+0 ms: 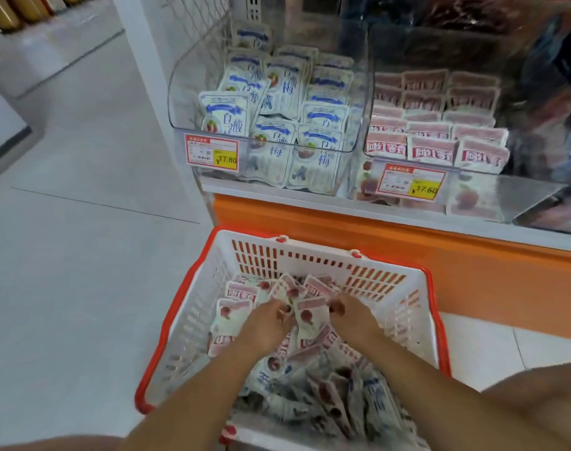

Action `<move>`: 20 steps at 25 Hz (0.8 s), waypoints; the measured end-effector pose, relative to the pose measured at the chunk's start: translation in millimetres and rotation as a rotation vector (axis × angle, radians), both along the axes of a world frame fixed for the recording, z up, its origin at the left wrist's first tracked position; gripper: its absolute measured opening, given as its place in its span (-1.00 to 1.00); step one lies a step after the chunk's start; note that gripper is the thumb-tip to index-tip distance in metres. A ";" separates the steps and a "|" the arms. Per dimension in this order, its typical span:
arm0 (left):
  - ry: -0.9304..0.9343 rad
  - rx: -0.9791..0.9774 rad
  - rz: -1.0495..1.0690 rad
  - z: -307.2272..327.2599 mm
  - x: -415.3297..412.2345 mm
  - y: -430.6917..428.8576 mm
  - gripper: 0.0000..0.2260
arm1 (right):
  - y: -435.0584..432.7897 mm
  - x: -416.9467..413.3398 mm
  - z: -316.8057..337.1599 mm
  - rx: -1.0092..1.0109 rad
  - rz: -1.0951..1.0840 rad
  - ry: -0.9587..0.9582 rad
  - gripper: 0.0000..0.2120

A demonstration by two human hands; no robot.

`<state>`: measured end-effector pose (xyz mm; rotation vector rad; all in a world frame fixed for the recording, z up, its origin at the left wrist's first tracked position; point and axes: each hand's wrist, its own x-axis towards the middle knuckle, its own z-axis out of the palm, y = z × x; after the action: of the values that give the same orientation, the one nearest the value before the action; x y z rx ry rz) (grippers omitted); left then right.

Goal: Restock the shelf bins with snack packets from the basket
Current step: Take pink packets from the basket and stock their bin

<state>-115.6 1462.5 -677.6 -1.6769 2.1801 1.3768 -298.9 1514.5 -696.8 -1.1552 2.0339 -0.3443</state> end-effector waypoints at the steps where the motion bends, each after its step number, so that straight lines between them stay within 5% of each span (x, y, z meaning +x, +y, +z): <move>1: -0.002 0.057 0.031 -15.6 -4.8 8.3 -0.69 | 2.9 -2.1 -8.4 0.060 -0.009 -0.033 -0.85; 7: 0.054 0.255 0.302 -54.5 -9.3 17.6 -0.79 | -3.8 17.7 -11.8 -0.001 -0.132 -0.293 -0.28; 10: 0.201 0.416 0.567 -47.6 -10.1 8.1 -0.74 | -2.6 16.8 -12.1 0.035 -0.267 -0.299 -0.39; 14: 0.329 0.669 0.764 -20.2 -17.9 11.9 -0.51 | -1.7 22.8 0.6 -0.054 -0.157 -0.349 -0.68; 16: 0.467 0.811 0.826 -17.1 -18.4 10.9 -0.43 | -0.7 24.6 4.6 -0.231 -0.113 -0.317 -0.69; 20: 0.779 0.876 0.895 -8.1 -11.4 5.0 -0.73 | 8.9 13.3 -0.3 -0.312 -0.030 -0.274 -0.44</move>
<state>-127.0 1467.5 -685.6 -1.8711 0.4849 2.9518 -285.6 1523.5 -697.0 -1.1875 1.7984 -0.8123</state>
